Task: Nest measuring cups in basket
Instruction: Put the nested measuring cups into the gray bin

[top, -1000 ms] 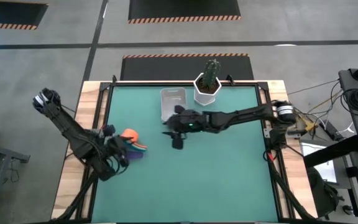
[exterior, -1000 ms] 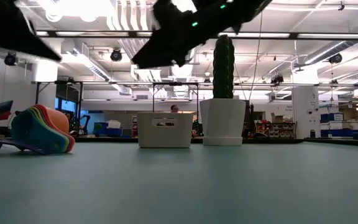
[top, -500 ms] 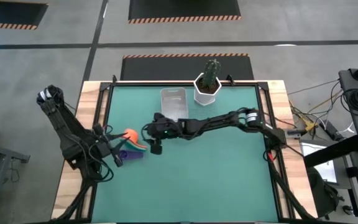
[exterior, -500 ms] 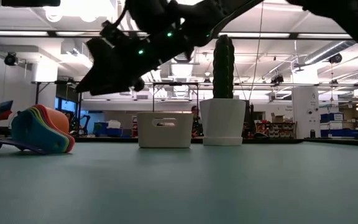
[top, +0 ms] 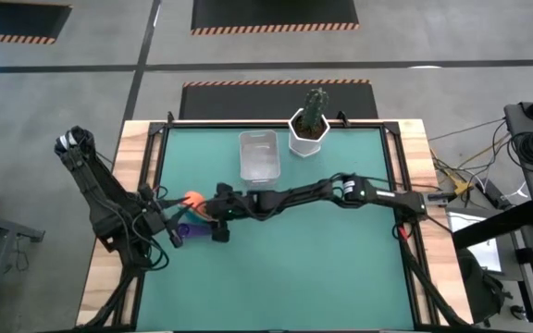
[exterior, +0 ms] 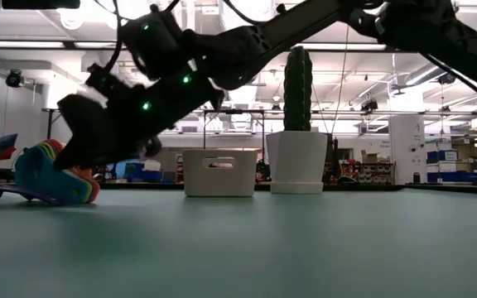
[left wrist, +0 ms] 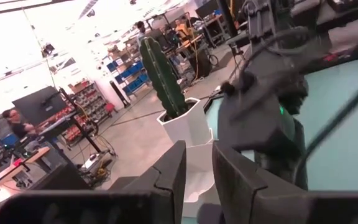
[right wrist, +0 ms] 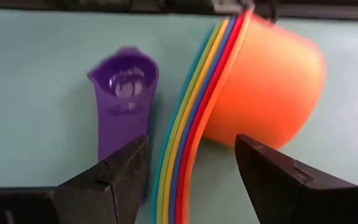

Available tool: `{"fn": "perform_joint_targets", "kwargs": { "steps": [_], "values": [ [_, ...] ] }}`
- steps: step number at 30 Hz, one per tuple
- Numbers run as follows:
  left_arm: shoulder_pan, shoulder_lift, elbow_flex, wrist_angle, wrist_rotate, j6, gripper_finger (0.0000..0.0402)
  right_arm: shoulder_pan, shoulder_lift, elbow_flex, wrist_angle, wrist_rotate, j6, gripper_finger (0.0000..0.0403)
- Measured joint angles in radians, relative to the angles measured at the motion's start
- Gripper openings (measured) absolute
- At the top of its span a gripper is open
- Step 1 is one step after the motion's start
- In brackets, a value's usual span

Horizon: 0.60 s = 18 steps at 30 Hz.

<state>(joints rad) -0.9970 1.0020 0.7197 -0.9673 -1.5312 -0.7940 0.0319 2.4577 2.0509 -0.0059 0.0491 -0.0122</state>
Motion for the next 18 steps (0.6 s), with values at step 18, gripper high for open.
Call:
{"fn": "perform_joint_targets", "kwargs": {
  "steps": [18],
  "values": [
    [0.0, 0.0, -0.003, -0.006, -0.008, 0.0, 0.0043, -0.001, 0.047, 0.029, -0.042, -0.044, 0.08, 0.015]
  ]
}}
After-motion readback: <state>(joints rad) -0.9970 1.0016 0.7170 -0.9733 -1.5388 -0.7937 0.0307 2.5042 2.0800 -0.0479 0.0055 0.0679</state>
